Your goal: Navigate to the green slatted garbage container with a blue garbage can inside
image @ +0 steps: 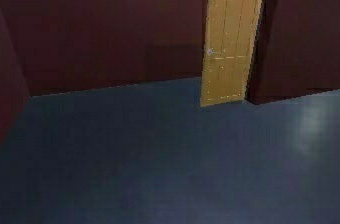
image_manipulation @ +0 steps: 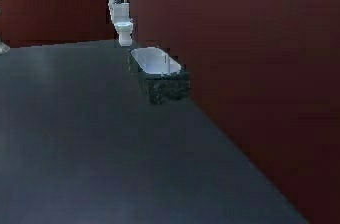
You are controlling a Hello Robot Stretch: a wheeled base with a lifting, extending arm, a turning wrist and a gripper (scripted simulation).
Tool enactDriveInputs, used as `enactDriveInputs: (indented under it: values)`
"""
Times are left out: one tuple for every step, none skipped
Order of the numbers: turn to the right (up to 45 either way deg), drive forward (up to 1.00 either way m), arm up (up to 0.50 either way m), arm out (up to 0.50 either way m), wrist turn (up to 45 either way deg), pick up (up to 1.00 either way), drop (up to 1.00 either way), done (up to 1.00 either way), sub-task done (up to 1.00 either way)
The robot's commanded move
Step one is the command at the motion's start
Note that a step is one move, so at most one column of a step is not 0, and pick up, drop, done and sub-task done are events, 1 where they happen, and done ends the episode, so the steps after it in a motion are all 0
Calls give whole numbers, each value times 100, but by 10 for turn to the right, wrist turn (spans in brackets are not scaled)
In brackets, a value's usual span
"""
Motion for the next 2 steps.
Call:
enactDriveInputs:
  values:
    - [0,100,0,0,0,0,0,0,0]
    - [0,100,0,0,0,0,0,0,0]
